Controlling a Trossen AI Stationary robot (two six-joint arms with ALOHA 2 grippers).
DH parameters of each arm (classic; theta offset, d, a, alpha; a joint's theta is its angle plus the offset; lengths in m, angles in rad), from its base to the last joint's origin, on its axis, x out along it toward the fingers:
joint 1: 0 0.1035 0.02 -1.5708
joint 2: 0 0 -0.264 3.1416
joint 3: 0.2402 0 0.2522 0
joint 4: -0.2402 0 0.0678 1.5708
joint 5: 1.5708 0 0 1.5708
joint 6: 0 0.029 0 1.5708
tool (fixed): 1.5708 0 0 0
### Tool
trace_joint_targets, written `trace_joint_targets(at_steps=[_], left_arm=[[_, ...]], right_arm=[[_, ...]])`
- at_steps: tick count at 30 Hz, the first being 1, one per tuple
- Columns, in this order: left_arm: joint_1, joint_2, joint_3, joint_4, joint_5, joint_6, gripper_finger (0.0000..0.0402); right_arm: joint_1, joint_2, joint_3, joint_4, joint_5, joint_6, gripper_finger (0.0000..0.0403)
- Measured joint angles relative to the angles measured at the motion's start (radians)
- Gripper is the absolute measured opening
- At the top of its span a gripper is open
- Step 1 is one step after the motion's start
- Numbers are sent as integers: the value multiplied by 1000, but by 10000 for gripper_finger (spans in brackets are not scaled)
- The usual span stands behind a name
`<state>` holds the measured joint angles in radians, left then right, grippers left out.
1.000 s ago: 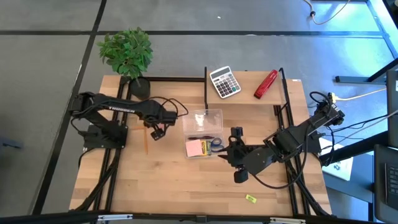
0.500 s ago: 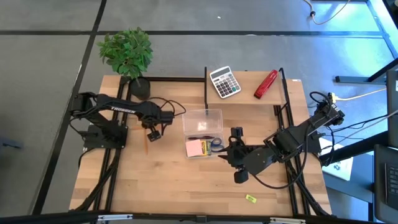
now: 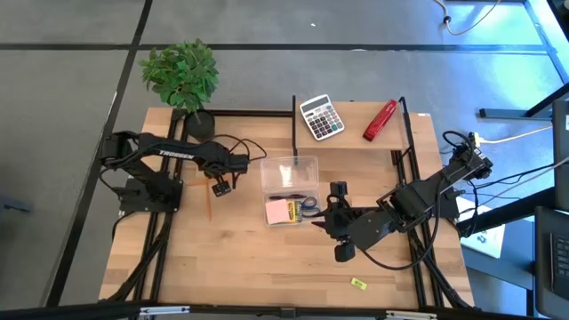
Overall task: Pack school essentials
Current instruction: Put the orange pencil with the pink eraser into the transparent supply box
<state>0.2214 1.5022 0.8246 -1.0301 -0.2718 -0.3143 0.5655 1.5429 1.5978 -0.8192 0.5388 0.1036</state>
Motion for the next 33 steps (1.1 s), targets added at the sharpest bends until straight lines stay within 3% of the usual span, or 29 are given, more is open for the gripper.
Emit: trace_joint_targets(at_steps=[17,33], left_arm=[[22,0,-89,94,27,62,395],[21,0,-95,107,-3,58,395]], right_arm=[[0,0,0,0,0,-1,69],[-1,0,0,0,1,20,69]])
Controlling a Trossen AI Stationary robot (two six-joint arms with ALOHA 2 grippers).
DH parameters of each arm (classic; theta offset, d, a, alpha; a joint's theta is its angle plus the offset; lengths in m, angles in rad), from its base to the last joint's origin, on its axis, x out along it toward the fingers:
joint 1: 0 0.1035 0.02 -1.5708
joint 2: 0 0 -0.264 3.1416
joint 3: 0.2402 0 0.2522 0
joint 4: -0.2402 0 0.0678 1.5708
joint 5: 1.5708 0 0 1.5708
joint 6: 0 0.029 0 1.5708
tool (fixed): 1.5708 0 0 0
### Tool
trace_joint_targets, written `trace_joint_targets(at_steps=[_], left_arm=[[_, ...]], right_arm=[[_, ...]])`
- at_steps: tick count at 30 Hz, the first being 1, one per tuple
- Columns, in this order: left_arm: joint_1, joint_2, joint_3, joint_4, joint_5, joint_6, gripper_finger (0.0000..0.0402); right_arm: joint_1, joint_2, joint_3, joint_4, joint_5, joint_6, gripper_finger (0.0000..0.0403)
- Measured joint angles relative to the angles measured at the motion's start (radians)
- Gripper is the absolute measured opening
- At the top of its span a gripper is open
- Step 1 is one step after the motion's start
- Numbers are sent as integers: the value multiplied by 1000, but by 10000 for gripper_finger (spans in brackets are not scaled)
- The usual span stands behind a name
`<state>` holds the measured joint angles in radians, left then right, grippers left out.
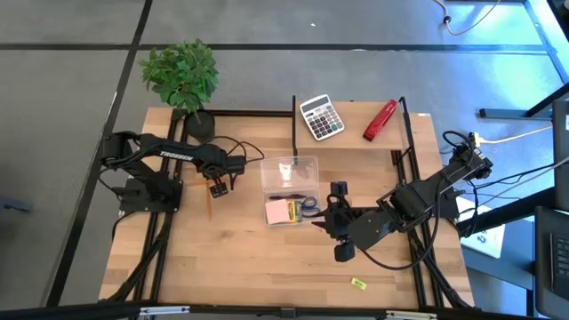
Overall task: Pack school essentials
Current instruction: Put the orange pencil with the pink eraser into the transparent supply box
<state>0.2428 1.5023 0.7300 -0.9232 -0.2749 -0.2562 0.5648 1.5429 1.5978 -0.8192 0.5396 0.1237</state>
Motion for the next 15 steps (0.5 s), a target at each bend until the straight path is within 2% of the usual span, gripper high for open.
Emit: trace_joint_targets(at_steps=[9,15], left_arm=[[0,0,0,3,-1,-2,395],[0,0,0,63,-2,-1,395]], right_arm=[[0,0,0,0,0,2,69],[0,0,0,0,0,1,69]])
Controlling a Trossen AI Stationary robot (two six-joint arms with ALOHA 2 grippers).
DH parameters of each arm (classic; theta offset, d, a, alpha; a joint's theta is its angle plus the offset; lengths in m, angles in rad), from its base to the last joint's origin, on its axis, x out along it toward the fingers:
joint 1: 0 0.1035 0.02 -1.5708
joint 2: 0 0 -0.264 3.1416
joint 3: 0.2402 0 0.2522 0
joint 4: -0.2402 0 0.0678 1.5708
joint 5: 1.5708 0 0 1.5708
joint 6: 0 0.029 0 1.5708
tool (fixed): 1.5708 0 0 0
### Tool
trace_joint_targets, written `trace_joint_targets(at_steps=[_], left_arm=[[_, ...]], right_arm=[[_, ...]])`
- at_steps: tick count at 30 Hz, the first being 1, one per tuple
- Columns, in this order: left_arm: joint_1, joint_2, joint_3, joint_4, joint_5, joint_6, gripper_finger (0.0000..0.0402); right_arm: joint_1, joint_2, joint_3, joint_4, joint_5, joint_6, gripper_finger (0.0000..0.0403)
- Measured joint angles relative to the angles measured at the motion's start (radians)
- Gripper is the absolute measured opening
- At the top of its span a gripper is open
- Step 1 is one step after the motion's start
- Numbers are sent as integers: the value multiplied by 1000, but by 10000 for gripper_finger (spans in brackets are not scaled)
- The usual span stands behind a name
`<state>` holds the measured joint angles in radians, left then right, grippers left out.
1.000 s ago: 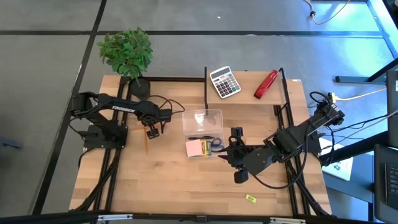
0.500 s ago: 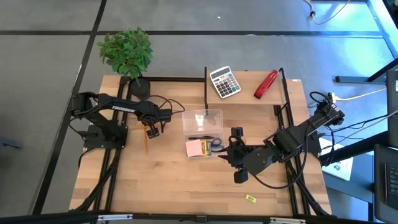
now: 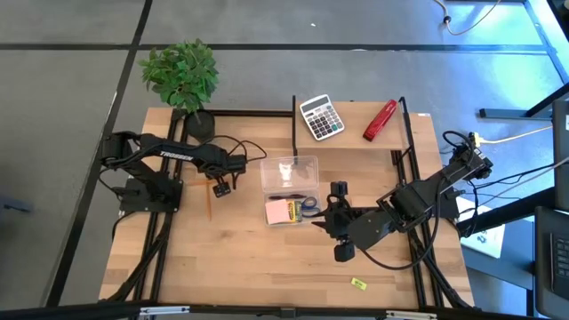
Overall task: Pack school essentials
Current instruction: Put the orange pencil with the pink eraser into the transparent supply box
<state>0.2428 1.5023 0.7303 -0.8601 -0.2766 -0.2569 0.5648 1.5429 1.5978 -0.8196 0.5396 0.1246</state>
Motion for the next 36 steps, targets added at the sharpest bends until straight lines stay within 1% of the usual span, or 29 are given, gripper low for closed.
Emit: trace_joint_targets(at_steps=[18,24,28,33,36], left_arm=[[-3,0,0,25,-14,-2,392],[-3,0,0,36,-10,-4,365],[-4,1,0,44,14,-7,345],[-19,-3,-30,52,24,-11,327],[-34,-4,-42,56,15,-43,319]], right_arm=[[0,0,0,0,0,-15,69],[0,0,0,0,0,-26,69],[0,0,0,0,0,-26,69],[0,0,0,0,0,-26,69],[0,0,0,0,0,-26,69]])
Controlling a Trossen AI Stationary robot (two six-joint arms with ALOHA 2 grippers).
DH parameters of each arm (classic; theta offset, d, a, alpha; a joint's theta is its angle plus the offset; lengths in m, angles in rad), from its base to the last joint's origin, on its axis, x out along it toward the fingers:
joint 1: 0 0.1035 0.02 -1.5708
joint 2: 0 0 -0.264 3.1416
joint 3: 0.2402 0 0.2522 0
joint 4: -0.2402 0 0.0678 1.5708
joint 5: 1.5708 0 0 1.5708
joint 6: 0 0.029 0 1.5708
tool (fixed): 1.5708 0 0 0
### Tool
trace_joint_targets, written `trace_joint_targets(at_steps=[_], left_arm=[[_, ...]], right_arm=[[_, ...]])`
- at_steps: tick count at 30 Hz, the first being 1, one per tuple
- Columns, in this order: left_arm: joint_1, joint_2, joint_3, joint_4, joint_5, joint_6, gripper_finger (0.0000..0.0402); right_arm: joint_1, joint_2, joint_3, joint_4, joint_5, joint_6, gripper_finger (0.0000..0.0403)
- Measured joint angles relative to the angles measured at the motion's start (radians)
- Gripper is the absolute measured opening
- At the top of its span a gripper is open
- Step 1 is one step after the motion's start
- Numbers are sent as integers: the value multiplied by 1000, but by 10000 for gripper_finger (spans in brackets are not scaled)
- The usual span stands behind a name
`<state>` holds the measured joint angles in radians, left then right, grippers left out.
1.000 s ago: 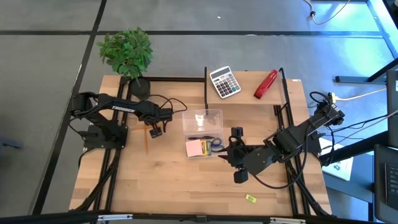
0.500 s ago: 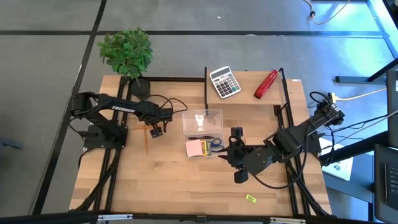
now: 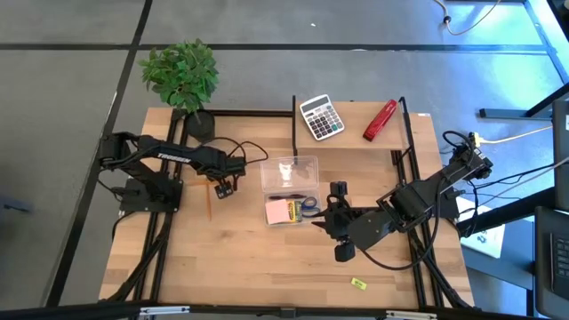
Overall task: Pack school essentials
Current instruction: Put the orange pencil with the pink eraser into the transparent supply box
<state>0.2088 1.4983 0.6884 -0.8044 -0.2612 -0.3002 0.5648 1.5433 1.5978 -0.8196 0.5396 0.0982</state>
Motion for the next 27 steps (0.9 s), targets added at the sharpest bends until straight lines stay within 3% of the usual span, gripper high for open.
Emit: trace_joint_targets(at_steps=[9,27], left_arm=[[-30,3,-3,12,-15,-6,277],[-37,5,-5,29,25,-3,135]], right_arm=[[0,1,0,0,1,-1,69],[0,1,0,0,2,-2,69]])
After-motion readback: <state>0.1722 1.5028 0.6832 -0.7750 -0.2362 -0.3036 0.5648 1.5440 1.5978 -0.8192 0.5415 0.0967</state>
